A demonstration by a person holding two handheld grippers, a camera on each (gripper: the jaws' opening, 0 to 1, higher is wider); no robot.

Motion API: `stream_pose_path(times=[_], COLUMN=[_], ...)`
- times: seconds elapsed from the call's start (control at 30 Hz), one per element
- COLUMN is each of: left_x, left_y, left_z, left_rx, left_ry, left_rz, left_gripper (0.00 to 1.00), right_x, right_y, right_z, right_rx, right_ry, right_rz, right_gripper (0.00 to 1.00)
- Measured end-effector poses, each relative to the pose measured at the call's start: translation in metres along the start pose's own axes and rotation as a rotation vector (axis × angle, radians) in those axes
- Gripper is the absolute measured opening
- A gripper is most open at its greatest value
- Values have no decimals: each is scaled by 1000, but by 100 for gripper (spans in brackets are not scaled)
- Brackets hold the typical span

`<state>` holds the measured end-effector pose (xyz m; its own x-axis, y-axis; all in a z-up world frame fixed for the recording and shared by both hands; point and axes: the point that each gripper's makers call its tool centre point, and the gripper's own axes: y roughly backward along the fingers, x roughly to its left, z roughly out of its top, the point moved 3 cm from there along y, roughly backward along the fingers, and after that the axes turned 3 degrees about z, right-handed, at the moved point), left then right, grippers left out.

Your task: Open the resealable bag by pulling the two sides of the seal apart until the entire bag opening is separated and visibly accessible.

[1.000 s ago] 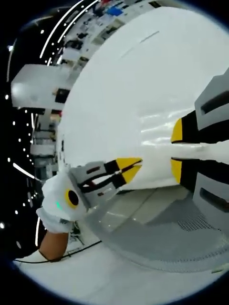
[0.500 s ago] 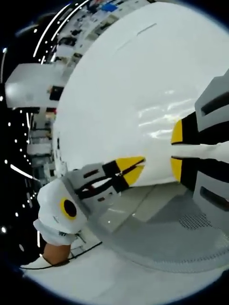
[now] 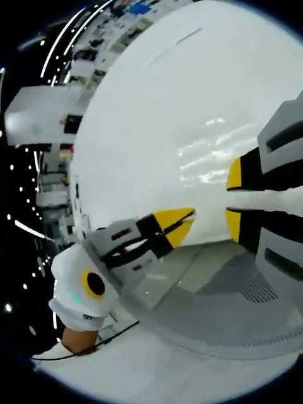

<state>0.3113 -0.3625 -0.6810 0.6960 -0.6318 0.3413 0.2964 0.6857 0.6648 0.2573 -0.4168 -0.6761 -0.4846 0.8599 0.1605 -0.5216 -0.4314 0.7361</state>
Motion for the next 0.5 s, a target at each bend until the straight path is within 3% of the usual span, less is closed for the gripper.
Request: stream_pose_path(times=[0.17,0.5], left_x=[-7,-6], left_y=[-2,-4], left_z=[6,4], left_rx=[-49,-77], left_ry=[-44,-53], left_rz=[-26,-38], left_gripper=[0,0], right_x=[4,2], right_y=[-6,-15], right_z=[-11,-17], right_rx=[33,41], right_ry=[-94,-103], right_rz=[67,88], right_gripper=[6,6])
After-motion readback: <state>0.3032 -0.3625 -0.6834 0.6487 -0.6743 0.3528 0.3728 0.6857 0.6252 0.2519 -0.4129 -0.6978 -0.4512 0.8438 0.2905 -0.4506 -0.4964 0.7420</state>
